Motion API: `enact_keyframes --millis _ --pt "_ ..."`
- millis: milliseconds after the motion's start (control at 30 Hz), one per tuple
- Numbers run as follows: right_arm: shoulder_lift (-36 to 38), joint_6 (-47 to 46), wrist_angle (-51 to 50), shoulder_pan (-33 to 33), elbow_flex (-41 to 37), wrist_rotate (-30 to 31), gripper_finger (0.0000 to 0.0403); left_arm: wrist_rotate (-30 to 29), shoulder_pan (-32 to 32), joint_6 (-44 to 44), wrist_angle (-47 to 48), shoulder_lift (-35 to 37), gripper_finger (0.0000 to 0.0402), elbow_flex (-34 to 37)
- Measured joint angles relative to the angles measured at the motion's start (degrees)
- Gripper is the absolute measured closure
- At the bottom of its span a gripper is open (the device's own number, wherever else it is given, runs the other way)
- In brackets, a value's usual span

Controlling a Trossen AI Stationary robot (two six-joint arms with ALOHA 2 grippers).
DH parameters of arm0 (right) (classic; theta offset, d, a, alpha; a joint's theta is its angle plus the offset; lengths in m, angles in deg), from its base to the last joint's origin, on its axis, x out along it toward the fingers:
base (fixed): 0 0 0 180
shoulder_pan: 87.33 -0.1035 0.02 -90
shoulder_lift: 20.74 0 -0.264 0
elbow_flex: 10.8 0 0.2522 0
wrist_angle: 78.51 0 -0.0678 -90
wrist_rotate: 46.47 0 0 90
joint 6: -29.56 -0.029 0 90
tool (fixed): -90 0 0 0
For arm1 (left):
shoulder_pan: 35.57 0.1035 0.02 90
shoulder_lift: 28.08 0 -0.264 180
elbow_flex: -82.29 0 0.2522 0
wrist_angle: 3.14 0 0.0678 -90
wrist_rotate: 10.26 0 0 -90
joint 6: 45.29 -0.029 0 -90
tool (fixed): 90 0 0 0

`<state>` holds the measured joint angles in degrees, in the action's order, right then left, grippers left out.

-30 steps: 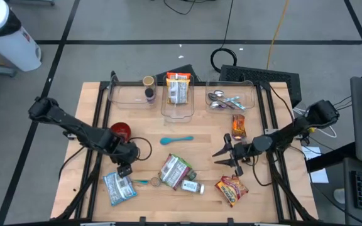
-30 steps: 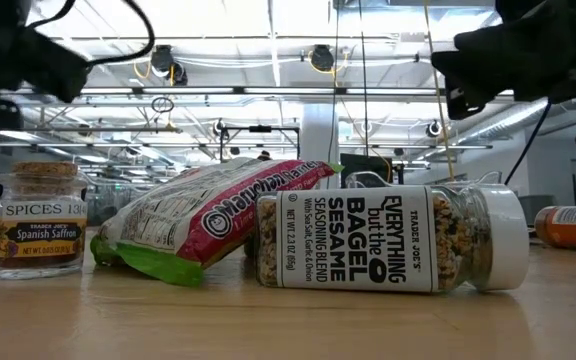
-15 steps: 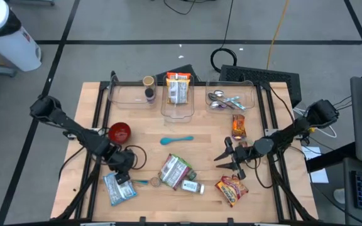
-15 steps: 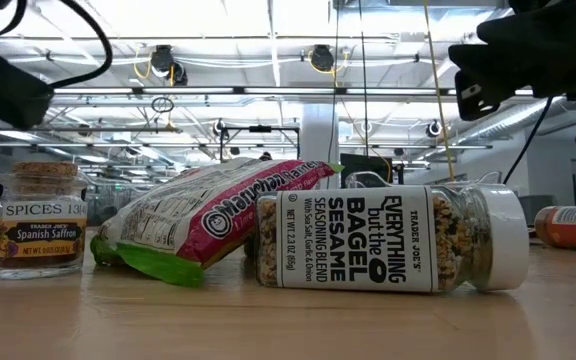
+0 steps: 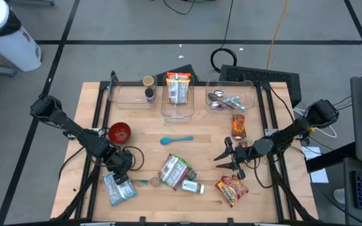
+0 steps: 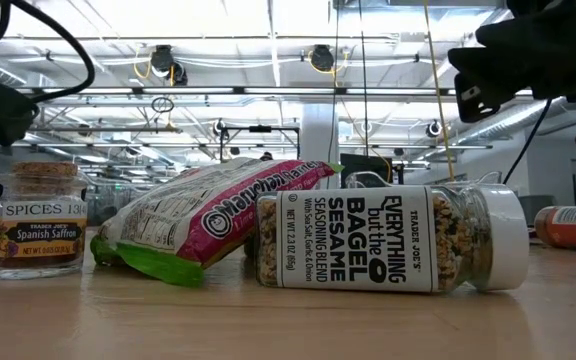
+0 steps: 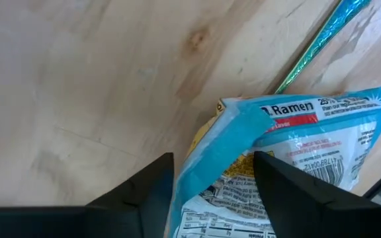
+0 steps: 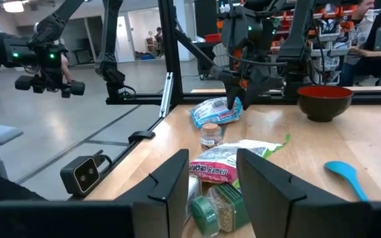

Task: Pick & Place Food Item
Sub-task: Put the blue noodle pack into the middle transparent bin

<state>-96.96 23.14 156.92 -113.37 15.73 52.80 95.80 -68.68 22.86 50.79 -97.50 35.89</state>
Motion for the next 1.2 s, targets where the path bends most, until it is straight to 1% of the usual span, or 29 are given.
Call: enact_keyframes --millis 100,200,333,400,567,733,833,1000,1200 --pt "0.00 0.00 -0.75 0.00 0.00 1.23 0.0284 0.31 0.01 -0.14 0.01 0.00 0.0242 0.00" --pt "0.00 0.00 -1.83 0.04 0.00 2.84 0.0284 0.39 0.03 -0.10 -0.21 0.01 0.0297 0.00" --pt "0.00 0.00 -1.78 0.09 0.00 2.94 0.0284 0.57 0.03 -0.37 -0.85 0.01 0.0373 -0.48" --pt "0.00 0.00 -1.80 0.09 0.00 2.94 0.0284 1.16 0.03 -0.58 -1.32 0.00 0.0393 -0.76" --pt "0.00 0.00 -1.80 0.09 0.00 2.94 0.0284 2.36 0.07 -0.52 -0.96 0.00 0.0396 -2.39" --pt "0.00 0.00 -1.78 0.09 0.00 2.94 0.0284 1.47 0.07 -1.42 1.21 0.00 0.0395 -6.72" --pt "0.00 0.00 -1.78 0.09 0.00 2.94 0.0284 0.27 0.07 -2.67 5.39 0.00 0.0398 -10.90" --pt "0.00 0.00 -1.76 0.09 0.00 2.94 0.0284 -2.47 0.33 -4.70 15.00 0.00 0.0398 -19.00" --pt "0.00 0.00 -1.73 0.09 0.00 2.96 0.0284 -4.42 2.10 -6.81 24.33 0.00 0.0399 -27.69"
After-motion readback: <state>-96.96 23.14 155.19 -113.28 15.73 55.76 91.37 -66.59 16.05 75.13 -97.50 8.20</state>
